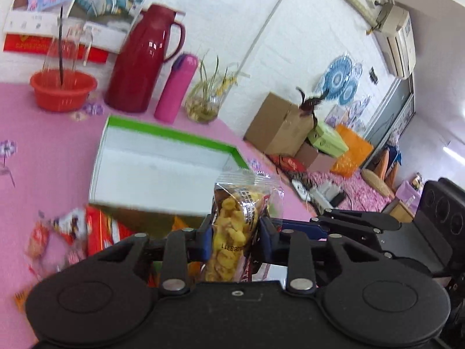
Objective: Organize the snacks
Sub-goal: 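Carry the Danco Galette bag into the green box and open the left gripper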
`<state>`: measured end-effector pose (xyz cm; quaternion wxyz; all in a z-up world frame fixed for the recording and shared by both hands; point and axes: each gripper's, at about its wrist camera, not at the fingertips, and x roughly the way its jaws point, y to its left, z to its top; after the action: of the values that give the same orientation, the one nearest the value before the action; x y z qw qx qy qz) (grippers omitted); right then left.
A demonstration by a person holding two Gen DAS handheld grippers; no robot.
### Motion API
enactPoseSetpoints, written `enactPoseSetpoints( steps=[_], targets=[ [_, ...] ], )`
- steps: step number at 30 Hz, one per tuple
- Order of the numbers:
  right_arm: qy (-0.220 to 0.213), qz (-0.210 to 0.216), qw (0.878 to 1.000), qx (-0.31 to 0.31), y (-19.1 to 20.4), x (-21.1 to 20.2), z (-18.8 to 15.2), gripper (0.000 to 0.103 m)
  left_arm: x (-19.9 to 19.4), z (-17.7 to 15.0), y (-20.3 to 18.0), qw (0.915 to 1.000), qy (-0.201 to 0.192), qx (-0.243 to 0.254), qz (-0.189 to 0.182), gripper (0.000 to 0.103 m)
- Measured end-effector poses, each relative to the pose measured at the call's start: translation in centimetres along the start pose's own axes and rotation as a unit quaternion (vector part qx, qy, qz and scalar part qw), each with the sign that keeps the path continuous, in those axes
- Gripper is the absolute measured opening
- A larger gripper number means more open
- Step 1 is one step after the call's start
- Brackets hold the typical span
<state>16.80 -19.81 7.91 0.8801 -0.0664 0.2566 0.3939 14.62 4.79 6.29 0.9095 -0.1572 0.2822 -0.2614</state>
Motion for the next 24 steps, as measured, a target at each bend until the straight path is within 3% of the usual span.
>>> enactPoseSetpoints(
  steps=[4,8,20,21,22,23,24],
  targets=[
    [-0.037,-0.029,0.999,-0.010,-1.3,1.5,1.9,0.056,1.6,2.4,0.0,0.9991,-0.034,0.024,0.008,0.000],
    [-0.053,-0.053,0.997,-0.010,-3.3,3.5,3.1,0.055,4.1,4.2,1.3,0.9987,-0.042,0.025,0.011,0.000],
    [-0.015,-0.090,0.996,0.005,-6.7,8.8,3.3,0.055,10.3,5.6,6.2,0.9998,-0.010,-0.005,0.015,0.000],
    [-0.009,-0.093,0.996,0.005,-6.9,9.4,3.1,0.057,10.7,5.4,6.6,0.9997,-0.008,-0.014,0.020,0.022],
    [-0.005,-0.096,0.995,0.003,-7.0,9.9,2.8,0.069,10.9,5.2,7.2,0.9995,-0.009,-0.023,0.021,0.044],
    [0.002,-0.100,0.995,-0.001,-7.1,10.5,2.6,0.090,11.0,5.1,7.6,0.9990,-0.011,-0.034,0.026,0.092],
    [0.010,-0.109,0.994,-0.002,-7.2,10.9,2.5,0.101,10.9,5.0,8.0,0.9980,-0.015,-0.045,0.041,0.103]
  ],
)
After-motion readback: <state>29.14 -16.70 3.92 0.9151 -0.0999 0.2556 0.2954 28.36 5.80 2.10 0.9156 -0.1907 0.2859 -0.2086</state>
